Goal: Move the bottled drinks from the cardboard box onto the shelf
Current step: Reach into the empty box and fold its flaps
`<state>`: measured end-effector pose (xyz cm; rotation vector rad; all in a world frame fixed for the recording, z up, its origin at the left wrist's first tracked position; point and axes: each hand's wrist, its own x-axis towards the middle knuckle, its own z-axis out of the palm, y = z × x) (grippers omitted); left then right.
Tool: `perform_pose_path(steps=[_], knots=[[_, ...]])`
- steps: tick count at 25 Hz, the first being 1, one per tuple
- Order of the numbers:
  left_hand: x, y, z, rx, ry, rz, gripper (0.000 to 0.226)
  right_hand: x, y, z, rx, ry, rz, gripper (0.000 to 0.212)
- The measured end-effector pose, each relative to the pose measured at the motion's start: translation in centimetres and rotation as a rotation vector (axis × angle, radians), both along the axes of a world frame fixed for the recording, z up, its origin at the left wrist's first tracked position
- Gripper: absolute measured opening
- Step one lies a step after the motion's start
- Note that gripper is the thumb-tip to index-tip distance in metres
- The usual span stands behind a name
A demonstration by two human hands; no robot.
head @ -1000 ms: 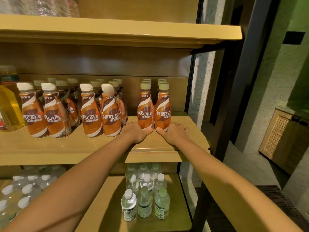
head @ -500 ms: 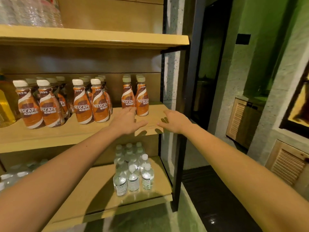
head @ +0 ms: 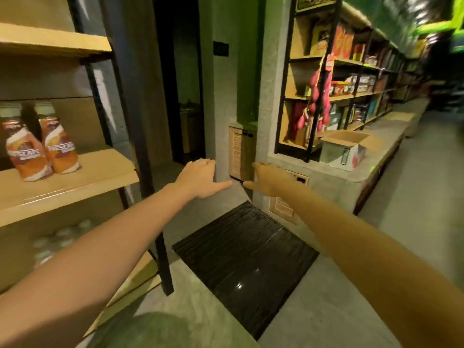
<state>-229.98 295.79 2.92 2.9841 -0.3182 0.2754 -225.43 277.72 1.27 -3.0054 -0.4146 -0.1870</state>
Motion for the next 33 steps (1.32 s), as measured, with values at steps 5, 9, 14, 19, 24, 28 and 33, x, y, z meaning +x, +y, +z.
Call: perform_pose_path(steps=[5,9,14,19,24,28,33], knots=[[3.7,-14.8,-0.5,-0.019,0.048,-0.248,0.073,-0.6,-15.1,-0.5,0.030,-0.030,-0.240,0.067],[6.8,-29.2,-1.2,-0.045,0.054,-0.401,0.066,-0.7,-28.8,-1.2,0.021,-0.014,-0.354,0.062],[10.9,-47.9,-1.8,-0.027,0.079,-0.458,0.074,0.3,-46.8,-0.7,-0.076,0.034,-0.510,0.067],[16.1,-62.8,-1.7,0.017,0.085,-0.577,0.076,1.9,-62.1,0.3,-0.107,0.057,-0.650,0.073],[23.0,-74.5,-2.5,0.034,0.080,-0.686,0.059,7.0,-72.9,-0.6,-0.123,0.040,-0.701,0.076],[30.8,-82.1,-3.4,0.073,0.042,-0.727,0.072,14.5,-80.1,-1.8,-0.142,0.049,-0.713,0.075],[43.5,-92.0,-1.9,0.121,-0.020,-0.762,0.082,25.9,-89.5,-0.6,-0.169,0.026,-0.760,0.073]])
